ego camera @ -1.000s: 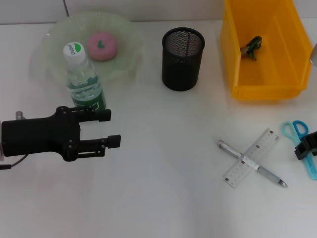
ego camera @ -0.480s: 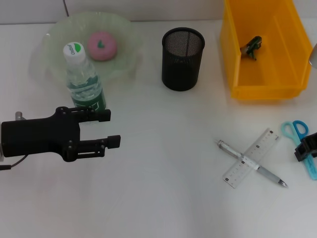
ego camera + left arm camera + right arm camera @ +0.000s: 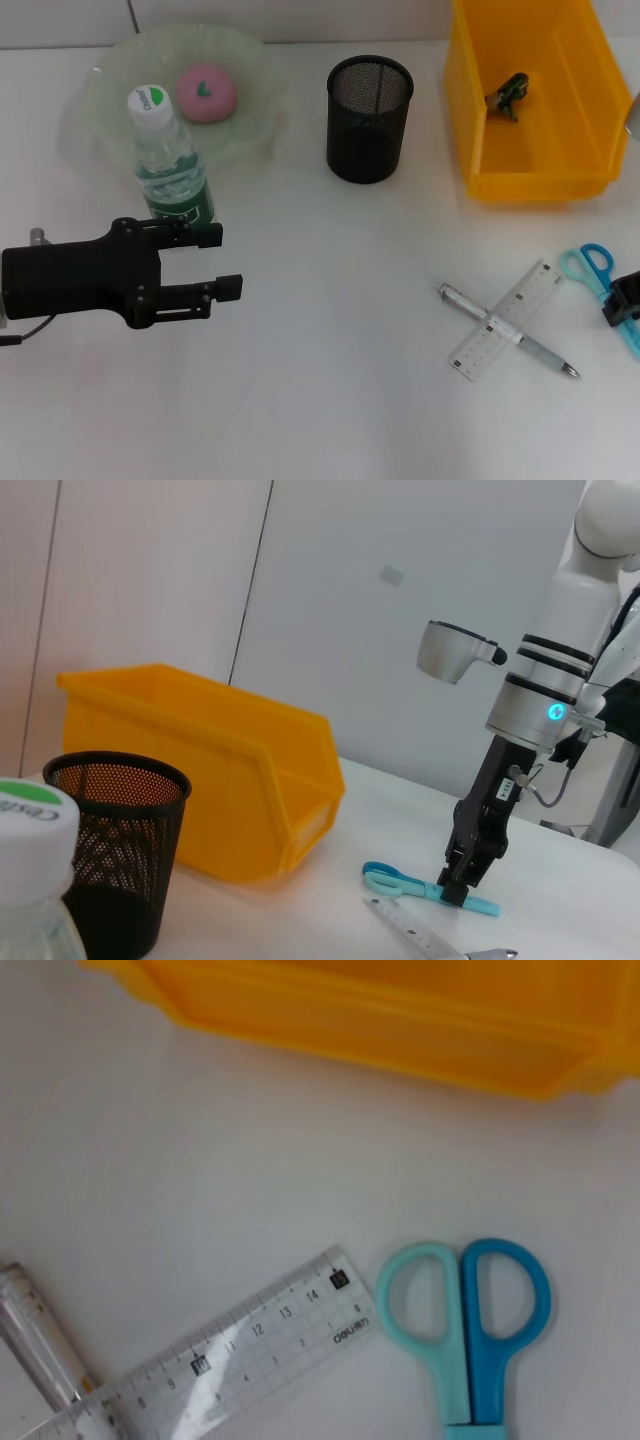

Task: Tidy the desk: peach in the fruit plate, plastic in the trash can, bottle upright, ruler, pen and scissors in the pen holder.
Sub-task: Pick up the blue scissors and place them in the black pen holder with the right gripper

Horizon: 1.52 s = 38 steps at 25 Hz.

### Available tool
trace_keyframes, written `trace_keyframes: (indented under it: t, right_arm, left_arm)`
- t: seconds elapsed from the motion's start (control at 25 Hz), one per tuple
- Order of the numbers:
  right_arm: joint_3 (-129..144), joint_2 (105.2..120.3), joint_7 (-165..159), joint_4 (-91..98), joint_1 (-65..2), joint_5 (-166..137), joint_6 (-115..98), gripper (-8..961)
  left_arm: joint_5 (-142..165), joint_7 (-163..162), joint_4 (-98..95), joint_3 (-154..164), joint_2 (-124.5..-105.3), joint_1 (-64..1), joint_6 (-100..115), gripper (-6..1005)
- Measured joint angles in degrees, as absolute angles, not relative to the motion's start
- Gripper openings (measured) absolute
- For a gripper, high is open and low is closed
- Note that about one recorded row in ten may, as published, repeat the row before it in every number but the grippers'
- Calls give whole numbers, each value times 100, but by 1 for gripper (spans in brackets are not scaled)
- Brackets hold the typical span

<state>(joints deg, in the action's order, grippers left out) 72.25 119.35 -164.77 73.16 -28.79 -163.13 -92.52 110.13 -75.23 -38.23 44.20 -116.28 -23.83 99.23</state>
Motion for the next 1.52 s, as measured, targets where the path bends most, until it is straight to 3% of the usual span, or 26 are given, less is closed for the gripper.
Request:
trace_keyframes:
  t: [0.8,1.2,1.52]
  right_arm:
    - [6142,11961,-15715,8691,-1917,-15647,-9523,208]
    - [4080,11937,-14196,8540,-1653,-13725,-9331,211]
    - [3290,11885,-12496,7261,-1775,-11530,-9098,213]
  left_arm:
    - [10962,-7622,-3861,4342,-11624,-2399,10077,725]
    - [10950,-7704,-3828,4333,-11628,-2410,10106,725]
    - [10975,-7734,-3815,4351,-11637,-2425,10109,726]
